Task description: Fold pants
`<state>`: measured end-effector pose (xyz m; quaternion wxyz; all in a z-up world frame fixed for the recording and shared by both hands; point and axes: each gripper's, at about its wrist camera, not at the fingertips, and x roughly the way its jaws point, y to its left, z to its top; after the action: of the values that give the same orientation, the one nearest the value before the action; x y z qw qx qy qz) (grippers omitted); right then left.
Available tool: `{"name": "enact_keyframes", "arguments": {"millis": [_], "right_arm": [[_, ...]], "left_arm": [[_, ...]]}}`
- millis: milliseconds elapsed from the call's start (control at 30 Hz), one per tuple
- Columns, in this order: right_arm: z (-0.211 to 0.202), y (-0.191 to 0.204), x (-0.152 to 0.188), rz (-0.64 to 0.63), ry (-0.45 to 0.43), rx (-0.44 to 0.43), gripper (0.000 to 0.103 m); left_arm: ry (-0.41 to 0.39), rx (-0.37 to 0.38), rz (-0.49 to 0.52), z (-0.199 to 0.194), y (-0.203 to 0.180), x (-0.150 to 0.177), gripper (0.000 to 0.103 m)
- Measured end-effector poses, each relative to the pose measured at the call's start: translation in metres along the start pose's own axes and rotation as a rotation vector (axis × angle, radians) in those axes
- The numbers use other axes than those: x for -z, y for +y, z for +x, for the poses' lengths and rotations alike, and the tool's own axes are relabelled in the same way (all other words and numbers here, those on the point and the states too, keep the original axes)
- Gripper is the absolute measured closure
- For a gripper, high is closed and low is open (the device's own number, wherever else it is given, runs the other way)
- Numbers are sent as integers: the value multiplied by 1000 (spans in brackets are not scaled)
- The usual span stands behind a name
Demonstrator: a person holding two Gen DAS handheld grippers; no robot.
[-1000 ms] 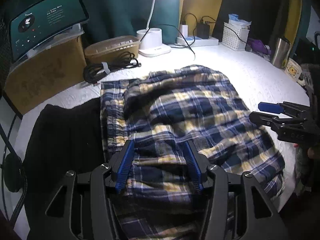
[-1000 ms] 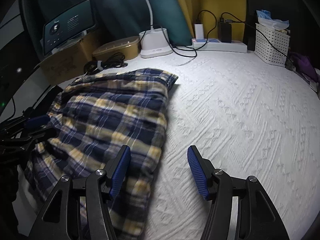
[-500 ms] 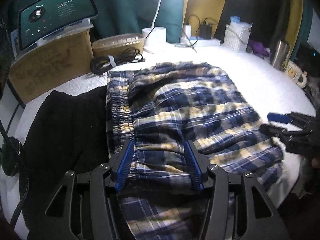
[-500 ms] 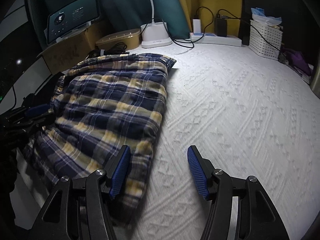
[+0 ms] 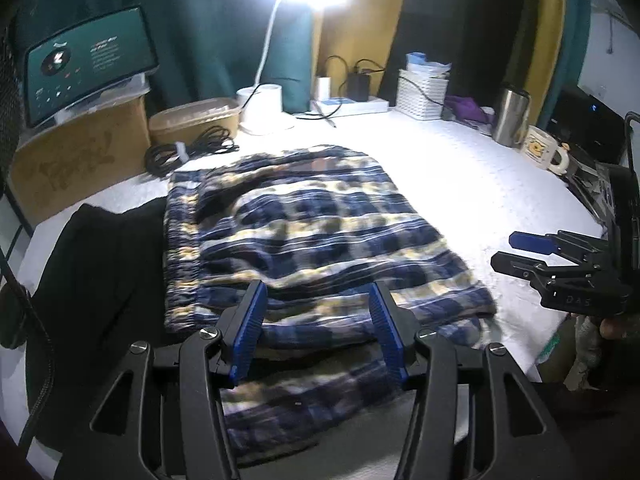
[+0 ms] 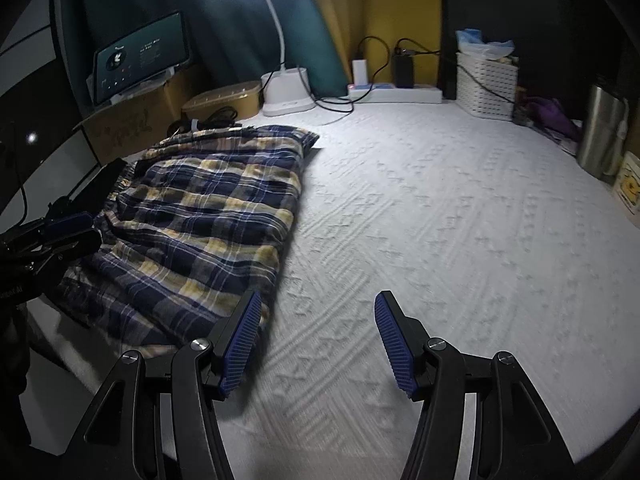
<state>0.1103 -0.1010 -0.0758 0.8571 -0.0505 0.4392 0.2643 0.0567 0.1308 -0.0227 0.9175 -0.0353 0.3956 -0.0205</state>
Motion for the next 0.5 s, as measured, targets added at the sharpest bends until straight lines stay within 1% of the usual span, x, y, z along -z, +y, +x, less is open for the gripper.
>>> {"name": "enact_keyframes", "arguments": {"millis": [267, 333, 400, 500], "right_arm": [[-35, -17, 18, 45, -58, 36, 42], [-44, -22, 22, 54, -72, 45, 42], [-55, -27, 26, 62, -89, 57, 42], [-69, -34, 30, 71, -117, 76, 42]], "left_arm": [[-34, 42, 34, -16, -30, 0, 48], [-51, 63, 35, -22, -38, -1, 41], [-71, 80, 38, -27, -45, -3, 28], [-105, 90, 49, -36, -56, -6, 25]]}}
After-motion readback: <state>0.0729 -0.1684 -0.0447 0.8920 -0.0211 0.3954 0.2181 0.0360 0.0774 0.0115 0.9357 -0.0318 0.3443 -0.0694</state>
